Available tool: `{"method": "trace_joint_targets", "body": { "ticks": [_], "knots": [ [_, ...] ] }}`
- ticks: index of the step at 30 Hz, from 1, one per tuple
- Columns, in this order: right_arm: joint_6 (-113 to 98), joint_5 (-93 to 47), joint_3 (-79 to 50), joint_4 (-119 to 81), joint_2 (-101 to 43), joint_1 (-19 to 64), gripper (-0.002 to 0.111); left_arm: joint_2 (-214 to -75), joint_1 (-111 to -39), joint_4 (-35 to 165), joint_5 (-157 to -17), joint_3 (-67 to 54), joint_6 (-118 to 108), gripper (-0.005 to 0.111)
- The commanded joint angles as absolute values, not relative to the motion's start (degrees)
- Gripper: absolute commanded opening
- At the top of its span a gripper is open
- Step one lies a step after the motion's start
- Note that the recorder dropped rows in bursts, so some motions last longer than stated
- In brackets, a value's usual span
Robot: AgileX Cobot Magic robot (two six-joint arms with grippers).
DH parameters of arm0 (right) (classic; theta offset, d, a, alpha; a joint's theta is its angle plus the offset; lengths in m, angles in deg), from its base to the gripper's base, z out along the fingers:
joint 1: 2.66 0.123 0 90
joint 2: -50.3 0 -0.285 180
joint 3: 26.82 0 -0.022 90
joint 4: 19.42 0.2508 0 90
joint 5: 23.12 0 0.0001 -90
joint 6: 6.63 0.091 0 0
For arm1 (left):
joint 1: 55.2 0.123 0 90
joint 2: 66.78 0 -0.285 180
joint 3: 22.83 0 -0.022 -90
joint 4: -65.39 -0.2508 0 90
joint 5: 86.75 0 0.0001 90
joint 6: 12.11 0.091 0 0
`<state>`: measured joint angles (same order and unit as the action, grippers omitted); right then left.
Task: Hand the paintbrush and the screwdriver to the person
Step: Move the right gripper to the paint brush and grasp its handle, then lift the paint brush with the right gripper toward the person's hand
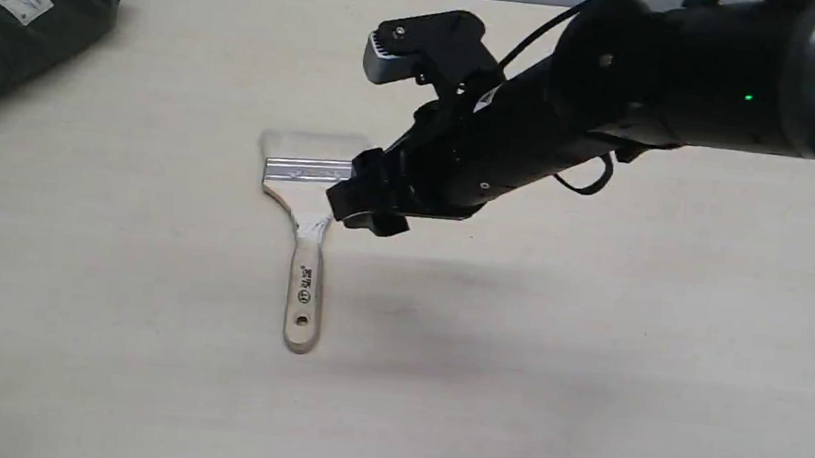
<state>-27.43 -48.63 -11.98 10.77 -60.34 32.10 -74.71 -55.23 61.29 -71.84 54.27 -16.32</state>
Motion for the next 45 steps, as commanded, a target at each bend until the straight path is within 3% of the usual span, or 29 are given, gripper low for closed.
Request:
{"method": "trace_joint_targets", "body": {
  "ticks": [1,18,45],
  "knots": [
    [-26.3,-48.65,-14.74,11.21,-63.74,32.14,0.061,-74.56,-55.61,61.57,-72.35,54.39,-16.43,0.0],
    [-16.38,-56.23,-30.57,9.81,-78.62,32.14,0.058,-74.56,-55.61,61.34,-72.5,54.39,-16.43,0.0],
    [-10.05,-62.19,-37.45,6.43,-85.66,32.39,0.055,-74.56,-55.61,61.46,-72.5,54.39,-16.43,0.0]
  ]
}}
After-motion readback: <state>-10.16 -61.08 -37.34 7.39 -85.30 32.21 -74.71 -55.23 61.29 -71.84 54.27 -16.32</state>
